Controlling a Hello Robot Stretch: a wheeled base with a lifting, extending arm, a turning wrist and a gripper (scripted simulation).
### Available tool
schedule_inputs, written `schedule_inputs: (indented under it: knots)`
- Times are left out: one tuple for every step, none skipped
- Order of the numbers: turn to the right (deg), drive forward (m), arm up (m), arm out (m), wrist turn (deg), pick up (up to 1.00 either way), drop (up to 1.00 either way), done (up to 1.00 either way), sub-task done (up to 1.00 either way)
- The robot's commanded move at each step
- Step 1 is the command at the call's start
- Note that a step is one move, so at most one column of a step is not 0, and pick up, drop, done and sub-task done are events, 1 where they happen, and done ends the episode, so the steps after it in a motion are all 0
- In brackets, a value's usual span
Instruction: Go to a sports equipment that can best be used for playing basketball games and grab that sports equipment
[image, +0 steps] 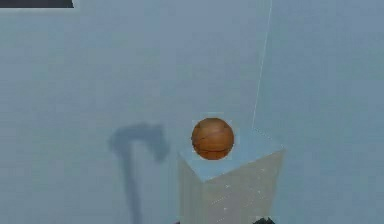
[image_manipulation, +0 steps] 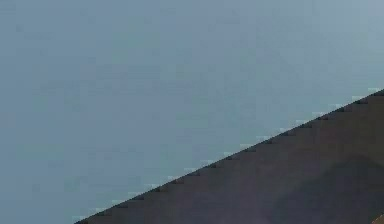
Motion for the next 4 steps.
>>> schedule_inputs:
  knots:
    - [-45.0,0.0,0.0,0.0,0.0,0.0,0.0,0.0,0.0]
    - [-36.0,0.0,0.0,0.0,0.0,0.0,0.0,0.0,0.0]
    - [45.0,0.0,0.0,0.0,0.0,0.0,0.0,0.0,0.0]
    - [18.0,0.0,0.0,0.0,0.0,0.0,0.0,0.0,0.0]
